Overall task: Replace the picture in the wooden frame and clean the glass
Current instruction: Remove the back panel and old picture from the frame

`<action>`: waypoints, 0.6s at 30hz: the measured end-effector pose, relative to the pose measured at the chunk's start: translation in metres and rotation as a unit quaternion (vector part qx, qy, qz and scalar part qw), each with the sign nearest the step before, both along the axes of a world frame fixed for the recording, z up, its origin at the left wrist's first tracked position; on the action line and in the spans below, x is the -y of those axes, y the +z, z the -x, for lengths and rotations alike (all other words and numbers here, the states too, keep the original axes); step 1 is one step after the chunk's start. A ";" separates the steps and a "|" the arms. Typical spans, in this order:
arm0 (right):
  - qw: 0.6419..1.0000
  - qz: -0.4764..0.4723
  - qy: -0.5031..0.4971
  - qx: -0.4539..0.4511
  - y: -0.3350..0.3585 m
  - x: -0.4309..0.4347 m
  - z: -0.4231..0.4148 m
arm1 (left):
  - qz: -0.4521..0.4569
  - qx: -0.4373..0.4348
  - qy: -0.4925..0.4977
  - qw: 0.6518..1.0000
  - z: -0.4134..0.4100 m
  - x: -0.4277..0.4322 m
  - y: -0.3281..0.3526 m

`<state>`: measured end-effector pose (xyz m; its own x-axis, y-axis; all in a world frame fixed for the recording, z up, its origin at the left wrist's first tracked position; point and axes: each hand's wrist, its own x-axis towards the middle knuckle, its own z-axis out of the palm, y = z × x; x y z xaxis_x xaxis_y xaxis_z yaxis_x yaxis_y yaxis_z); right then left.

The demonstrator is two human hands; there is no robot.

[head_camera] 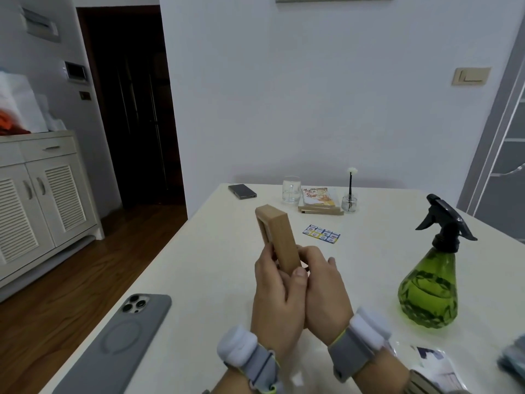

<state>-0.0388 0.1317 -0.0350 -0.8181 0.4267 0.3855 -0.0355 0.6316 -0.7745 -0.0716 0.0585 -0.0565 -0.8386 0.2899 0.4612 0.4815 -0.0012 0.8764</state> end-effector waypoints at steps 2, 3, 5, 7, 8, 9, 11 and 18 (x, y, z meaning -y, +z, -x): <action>1.000 -0.009 -0.007 0.007 0.002 0.003 0.002 | -0.009 0.006 -0.008 1.000 0.003 0.001 -0.001; 1.000 -0.013 -0.009 0.007 0.002 0.005 0.004 | -0.014 0.011 -0.010 1.000 0.004 0.001 -0.001; 1.000 -0.019 -0.014 0.005 0.002 0.006 0.005 | -0.023 0.020 -0.013 0.999 0.005 0.002 -0.001; 1.000 -0.022 -0.020 0.001 0.004 0.006 0.005 | -0.026 0.024 -0.018 0.999 0.007 0.001 -0.001; 0.999 -0.023 -0.025 0.001 0.005 0.006 0.005 | -0.028 0.027 -0.020 0.999 0.008 0.001 -0.001; 0.999 -0.023 -0.029 0.001 0.006 0.006 0.005 | -0.029 0.027 -0.023 0.999 0.009 0.001 0.000; 1.000 -0.011 -0.027 0.000 0.007 0.007 0.006 | -0.037 0.025 -0.030 0.999 0.010 0.001 0.002; 0.998 -0.041 -0.025 -0.034 0.014 0.015 0.011 | -0.090 0.082 -0.089 0.989 0.017 0.002 0.011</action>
<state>-0.0493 0.1167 -0.0210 -0.7672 0.4313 0.4747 -0.0533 0.6947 -0.7173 -0.0888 0.0563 -0.0453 -0.8494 0.3654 0.3807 0.3108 -0.2366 0.9206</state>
